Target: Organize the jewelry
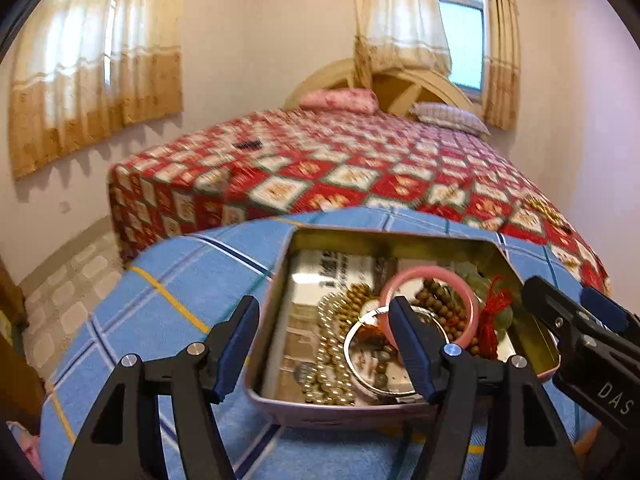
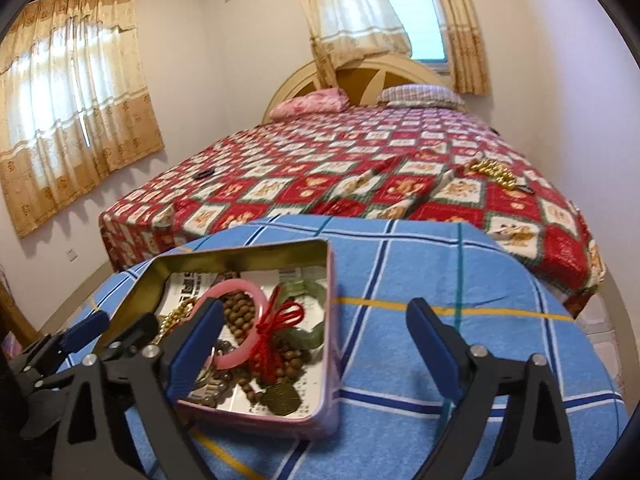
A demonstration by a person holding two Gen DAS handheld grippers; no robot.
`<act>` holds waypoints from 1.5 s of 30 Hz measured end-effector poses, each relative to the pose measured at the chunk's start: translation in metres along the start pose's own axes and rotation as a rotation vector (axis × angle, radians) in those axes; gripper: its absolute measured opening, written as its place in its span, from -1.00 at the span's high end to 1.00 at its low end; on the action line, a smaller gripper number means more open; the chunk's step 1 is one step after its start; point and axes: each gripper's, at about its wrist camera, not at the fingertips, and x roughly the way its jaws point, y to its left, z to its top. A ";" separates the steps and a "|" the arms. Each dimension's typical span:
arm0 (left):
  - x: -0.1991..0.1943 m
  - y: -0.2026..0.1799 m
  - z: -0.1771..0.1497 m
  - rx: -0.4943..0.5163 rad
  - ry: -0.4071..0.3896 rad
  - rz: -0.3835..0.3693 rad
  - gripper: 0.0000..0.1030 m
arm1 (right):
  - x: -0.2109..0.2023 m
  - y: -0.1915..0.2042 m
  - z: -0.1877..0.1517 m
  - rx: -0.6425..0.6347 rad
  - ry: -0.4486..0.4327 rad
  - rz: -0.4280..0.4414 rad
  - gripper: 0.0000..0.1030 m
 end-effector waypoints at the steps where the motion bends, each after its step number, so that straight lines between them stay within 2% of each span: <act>1: -0.006 0.000 -0.001 -0.002 -0.026 0.023 -0.37 | -0.001 0.001 0.000 -0.004 -0.006 -0.006 -0.91; 3: -0.014 -0.001 -0.003 -0.004 -0.049 0.060 -0.42 | -0.005 0.002 -0.002 -0.018 -0.016 -0.029 -0.92; 7: -0.024 -0.002 -0.009 -0.007 -0.022 0.086 -0.43 | -0.012 0.001 -0.004 -0.021 -0.024 -0.057 -0.92; 11: -0.043 -0.002 -0.017 -0.018 -0.009 0.067 -0.45 | -0.028 -0.005 -0.010 0.006 -0.004 -0.070 -0.92; 17: -0.068 -0.005 -0.032 -0.022 0.066 0.040 -0.46 | -0.066 -0.006 -0.020 0.022 -0.010 -0.086 -0.98; 20: -0.086 -0.003 -0.037 -0.031 0.074 0.032 -0.46 | -0.083 -0.005 -0.026 0.019 -0.015 -0.093 -0.98; 28: -0.138 -0.003 -0.037 0.005 0.012 0.089 -0.46 | -0.128 -0.004 -0.031 0.041 -0.035 -0.075 -0.99; 39: -0.208 -0.007 -0.020 0.001 -0.117 0.072 -0.47 | -0.198 0.002 -0.013 0.077 -0.178 -0.034 -1.00; 45: -0.233 -0.010 -0.012 0.011 -0.181 0.087 -0.65 | -0.225 0.004 -0.004 0.084 -0.251 -0.029 -1.00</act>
